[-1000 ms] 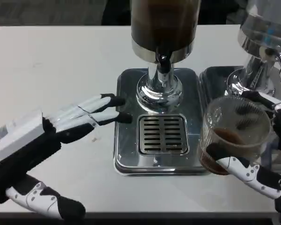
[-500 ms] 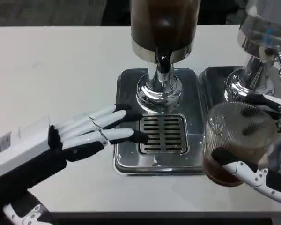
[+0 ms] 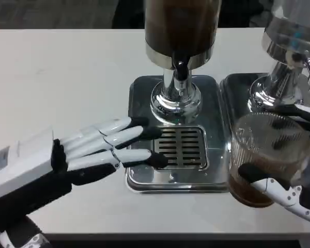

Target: Grasp the cup under the faucet to collect the drink, then remove the cup.

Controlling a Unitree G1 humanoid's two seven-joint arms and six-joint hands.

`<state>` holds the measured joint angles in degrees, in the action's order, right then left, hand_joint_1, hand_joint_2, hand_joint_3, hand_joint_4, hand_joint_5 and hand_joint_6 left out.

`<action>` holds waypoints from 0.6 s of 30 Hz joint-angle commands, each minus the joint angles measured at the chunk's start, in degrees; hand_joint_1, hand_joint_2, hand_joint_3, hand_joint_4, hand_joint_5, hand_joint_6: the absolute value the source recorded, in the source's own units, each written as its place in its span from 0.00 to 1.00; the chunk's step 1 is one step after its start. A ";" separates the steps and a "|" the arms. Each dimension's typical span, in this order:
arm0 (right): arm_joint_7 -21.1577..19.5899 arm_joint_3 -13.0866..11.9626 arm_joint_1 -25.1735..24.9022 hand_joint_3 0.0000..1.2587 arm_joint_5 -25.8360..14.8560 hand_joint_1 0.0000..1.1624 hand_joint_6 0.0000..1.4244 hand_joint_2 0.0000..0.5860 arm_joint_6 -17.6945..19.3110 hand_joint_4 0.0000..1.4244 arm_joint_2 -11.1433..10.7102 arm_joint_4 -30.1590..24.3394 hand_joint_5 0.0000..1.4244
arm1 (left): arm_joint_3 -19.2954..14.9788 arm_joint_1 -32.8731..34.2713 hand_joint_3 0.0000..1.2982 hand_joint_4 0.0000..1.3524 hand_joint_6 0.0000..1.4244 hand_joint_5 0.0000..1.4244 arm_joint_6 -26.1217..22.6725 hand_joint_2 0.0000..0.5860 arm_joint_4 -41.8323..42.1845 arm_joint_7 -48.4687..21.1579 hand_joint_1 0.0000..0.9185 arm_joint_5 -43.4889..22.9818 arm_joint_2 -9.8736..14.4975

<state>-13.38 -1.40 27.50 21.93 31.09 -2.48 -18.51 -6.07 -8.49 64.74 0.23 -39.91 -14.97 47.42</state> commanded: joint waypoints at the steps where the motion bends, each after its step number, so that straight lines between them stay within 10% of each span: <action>1: -0.33 -0.38 -0.15 0.59 -1.36 0.83 1.00 0.18 1.11 0.64 0.59 -1.98 0.77 | 0.12 0.03 0.15 0.01 0.04 0.00 0.92 0.05 0.95 -0.70 0.00 -0.43 2.02; 18: 0.14 -0.82 0.09 0.60 -1.83 0.83 1.00 0.18 1.17 0.65 0.98 -3.70 0.77 | 0.73 0.06 0.16 0.02 0.04 0.00 2.18 0.04 2.01 -0.65 0.00 -1.10 3.39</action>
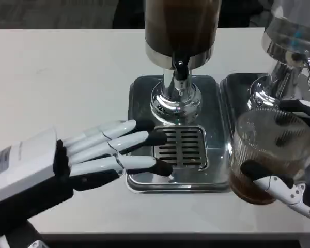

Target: Grasp the cup under the faucet to collect the drink, then remove the cup.

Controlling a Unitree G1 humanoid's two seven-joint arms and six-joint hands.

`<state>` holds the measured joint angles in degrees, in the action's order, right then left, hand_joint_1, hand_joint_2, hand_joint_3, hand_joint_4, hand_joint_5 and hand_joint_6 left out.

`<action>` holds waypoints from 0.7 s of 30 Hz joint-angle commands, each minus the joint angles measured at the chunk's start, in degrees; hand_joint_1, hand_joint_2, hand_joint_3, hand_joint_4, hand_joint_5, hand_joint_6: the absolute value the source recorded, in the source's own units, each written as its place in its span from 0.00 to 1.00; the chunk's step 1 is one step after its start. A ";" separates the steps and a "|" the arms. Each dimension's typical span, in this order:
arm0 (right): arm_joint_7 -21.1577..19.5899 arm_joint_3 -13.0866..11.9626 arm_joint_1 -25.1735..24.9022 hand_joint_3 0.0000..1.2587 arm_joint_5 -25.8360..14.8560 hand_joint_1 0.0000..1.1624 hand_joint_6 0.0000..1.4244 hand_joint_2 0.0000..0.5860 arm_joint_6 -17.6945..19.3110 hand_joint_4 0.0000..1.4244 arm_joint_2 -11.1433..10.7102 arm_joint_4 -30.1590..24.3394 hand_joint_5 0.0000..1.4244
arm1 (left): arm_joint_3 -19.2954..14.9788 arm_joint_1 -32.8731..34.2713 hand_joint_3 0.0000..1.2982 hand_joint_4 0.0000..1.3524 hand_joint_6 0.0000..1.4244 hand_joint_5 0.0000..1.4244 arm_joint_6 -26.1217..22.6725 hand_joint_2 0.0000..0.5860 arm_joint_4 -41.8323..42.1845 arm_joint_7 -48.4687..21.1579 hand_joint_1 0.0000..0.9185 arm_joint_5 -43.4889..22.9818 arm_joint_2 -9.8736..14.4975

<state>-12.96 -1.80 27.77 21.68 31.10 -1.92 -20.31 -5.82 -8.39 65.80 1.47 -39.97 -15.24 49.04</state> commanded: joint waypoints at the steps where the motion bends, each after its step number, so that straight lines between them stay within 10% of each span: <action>1: -0.25 -0.42 -0.19 0.60 -1.62 0.83 1.00 0.18 1.17 0.65 0.44 -1.93 0.77 | 0.48 -0.03 0.16 0.02 0.04 0.00 1.16 0.04 0.76 -0.58 0.00 -0.82 1.81; 21: -0.28 -0.56 -0.86 0.60 -1.76 0.82 1.00 0.17 1.32 0.65 0.71 -1.59 0.78 | 0.46 0.77 0.16 0.03 0.04 0.00 1.49 0.04 0.11 -0.48 0.00 -0.71 2.17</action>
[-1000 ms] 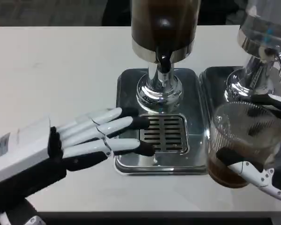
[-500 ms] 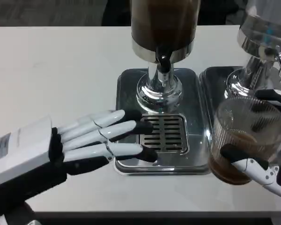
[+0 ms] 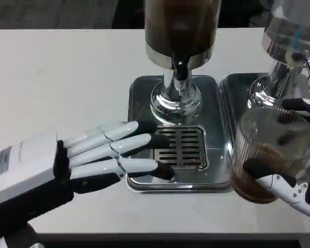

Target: Grasp the cup under the faucet to collect the drink, then remove the cup.

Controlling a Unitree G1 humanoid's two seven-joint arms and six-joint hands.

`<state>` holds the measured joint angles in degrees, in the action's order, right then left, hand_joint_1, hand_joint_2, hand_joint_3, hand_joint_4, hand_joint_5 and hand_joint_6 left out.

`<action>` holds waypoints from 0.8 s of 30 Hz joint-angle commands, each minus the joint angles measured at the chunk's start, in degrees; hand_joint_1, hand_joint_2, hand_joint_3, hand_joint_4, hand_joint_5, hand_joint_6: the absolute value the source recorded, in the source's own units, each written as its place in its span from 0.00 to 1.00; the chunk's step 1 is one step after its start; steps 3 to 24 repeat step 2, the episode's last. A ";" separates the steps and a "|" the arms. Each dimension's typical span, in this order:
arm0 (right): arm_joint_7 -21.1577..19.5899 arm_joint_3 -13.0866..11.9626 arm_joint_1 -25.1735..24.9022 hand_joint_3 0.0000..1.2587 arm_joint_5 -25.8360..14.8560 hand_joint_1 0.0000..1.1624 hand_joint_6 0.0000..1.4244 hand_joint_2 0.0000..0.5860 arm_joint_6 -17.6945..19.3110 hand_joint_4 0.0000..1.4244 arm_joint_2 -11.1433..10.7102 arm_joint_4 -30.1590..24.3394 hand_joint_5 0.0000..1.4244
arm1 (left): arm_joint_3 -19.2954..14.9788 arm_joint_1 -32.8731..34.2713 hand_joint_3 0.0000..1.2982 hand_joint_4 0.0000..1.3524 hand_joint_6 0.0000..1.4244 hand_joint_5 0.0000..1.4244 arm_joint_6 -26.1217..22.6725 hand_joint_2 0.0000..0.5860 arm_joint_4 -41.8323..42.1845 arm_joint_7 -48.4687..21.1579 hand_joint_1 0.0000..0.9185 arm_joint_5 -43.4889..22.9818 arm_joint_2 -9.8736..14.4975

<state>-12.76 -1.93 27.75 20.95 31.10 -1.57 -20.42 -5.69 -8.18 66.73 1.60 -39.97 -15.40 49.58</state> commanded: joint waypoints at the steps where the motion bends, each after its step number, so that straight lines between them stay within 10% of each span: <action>1: -0.47 -0.43 -0.90 0.60 -1.02 0.82 1.00 0.17 1.32 0.65 0.38 -1.43 0.78 | 0.32 0.59 0.16 0.03 0.04 0.00 0.58 0.04 -0.05 -0.48 0.00 -0.50 1.63; 24: -0.45 -0.41 -0.94 0.60 -1.00 0.82 1.00 0.17 1.32 0.65 0.40 -1.39 0.78 | 0.28 0.59 0.16 0.03 0.04 0.00 0.68 0.04 -0.08 -0.48 0.00 -0.47 1.65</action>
